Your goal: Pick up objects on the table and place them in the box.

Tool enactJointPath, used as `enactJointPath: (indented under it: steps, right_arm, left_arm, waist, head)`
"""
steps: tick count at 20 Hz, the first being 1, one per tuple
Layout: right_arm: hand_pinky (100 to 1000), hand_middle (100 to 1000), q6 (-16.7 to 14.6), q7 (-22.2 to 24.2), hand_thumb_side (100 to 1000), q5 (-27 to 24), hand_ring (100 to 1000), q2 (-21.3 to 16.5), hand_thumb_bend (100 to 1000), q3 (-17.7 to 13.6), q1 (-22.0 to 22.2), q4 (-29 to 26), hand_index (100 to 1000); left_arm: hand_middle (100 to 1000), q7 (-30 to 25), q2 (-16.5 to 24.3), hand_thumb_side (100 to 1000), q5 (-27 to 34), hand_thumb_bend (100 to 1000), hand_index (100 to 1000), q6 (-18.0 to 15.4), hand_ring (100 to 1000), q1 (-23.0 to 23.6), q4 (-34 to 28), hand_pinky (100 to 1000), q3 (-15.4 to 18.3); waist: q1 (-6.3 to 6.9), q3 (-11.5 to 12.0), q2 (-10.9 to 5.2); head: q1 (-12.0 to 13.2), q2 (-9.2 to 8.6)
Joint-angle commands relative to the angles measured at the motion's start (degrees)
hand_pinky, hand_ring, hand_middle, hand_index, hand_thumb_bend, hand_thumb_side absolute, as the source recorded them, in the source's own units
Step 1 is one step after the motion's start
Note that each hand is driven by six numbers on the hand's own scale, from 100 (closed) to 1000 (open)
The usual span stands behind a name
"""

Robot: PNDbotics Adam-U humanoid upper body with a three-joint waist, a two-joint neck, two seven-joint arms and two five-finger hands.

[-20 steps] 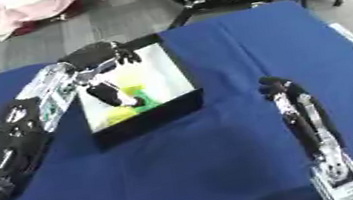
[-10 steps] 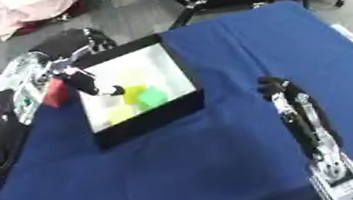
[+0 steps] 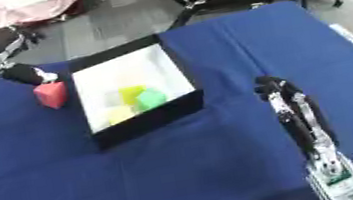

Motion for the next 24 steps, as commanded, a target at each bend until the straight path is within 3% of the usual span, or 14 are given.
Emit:
enactJointPath:
  steps: [1, 7, 24]
  right_arm:
    - [824, 779, 0.0, -0.2, 858, 0.1, 796, -0.3, 100, -0.4, -0.5, -0.5, 793]
    - [824, 779, 0.0, -0.2, 859, 0.0, 796, -0.2, 100, -0.4, -0.6, -0.6, 793]
    - [824, 779, 0.0, 0.0, 862, -0.3, 796, 0.0, 100, -0.3, -1.0, -0.7, 793]
  left_arm:
    - [715, 0.7, 0.8, 598, -3.1, 703, 863, 3.1, 687, -1.0, 2.4, 795, 1.6]
    - [682, 0.3, -0.7, 606, -4.7, 706, 847, 8.4, 657, 0.0, 4.0, 784, 1.6]
    - [602, 6.8, -2.5, 591, 0.0, 608, 793, 15.5, 590, 3.4, 7.0, 738, 3.0]
  waist:
    - [-0.22, -0.1, -1.41]
    - [-0.24, -0.3, -1.34]
    - [-0.64, -0.6, -0.58]
  head:
    - [-0.1, -0.10]
    - [-0.2, -0.10]
    - [-0.1, -0.10]
